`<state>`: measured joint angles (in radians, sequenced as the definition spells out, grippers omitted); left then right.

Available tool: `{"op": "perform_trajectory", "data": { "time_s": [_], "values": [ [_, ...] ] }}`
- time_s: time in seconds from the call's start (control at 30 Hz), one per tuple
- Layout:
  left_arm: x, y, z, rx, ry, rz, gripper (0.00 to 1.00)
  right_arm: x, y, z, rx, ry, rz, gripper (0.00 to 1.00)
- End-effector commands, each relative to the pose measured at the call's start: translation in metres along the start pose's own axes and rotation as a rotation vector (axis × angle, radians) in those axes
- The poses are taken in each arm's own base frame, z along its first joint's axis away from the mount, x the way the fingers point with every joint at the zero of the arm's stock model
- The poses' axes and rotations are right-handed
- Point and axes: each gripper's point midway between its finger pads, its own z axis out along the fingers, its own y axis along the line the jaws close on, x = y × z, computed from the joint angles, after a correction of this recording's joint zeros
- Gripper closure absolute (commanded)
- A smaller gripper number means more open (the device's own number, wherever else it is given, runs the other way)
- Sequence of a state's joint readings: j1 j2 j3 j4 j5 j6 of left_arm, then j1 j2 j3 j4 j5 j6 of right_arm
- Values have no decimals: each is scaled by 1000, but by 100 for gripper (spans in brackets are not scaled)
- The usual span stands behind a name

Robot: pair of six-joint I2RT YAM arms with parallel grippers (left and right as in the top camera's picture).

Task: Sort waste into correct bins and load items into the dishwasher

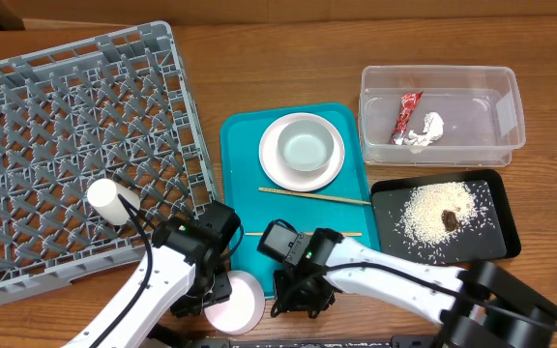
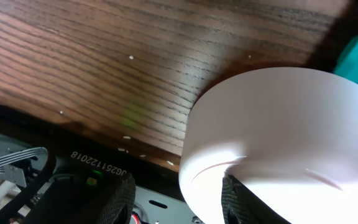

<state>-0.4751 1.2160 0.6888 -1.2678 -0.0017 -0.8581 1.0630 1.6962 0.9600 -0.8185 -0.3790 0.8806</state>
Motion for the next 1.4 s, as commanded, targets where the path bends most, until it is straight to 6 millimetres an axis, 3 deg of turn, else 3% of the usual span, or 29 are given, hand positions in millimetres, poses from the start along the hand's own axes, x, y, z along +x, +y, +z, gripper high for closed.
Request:
{"op": "perform_trajectory", "data": {
  "time_s": [0.0,0.37,0.53,0.87,1.03,1.2,1.37],
  "values": [
    [0,9,15,-59,12,-41,52,7,-1,10,-3,57,25,53],
    [1,3,23,-60,45,-37,51,11,-4,23,-3,139,63,53],
    [0,-1,23,-40,45,-27,52,8,5,24,-53,149,53,50],
    [0,-68,15,298,68,251,53,-2,28,22,-155,119,-2,46],
    [-1,-71,14,313,62,261,52,-9,38,18,-191,96,-18,47],
    [-1,-74,13,328,59,277,53,-17,41,-3,-162,42,-54,46],
    [-3,-76,13,333,53,278,52,-45,26,-51,-96,-154,-27,44]
  ]
}}
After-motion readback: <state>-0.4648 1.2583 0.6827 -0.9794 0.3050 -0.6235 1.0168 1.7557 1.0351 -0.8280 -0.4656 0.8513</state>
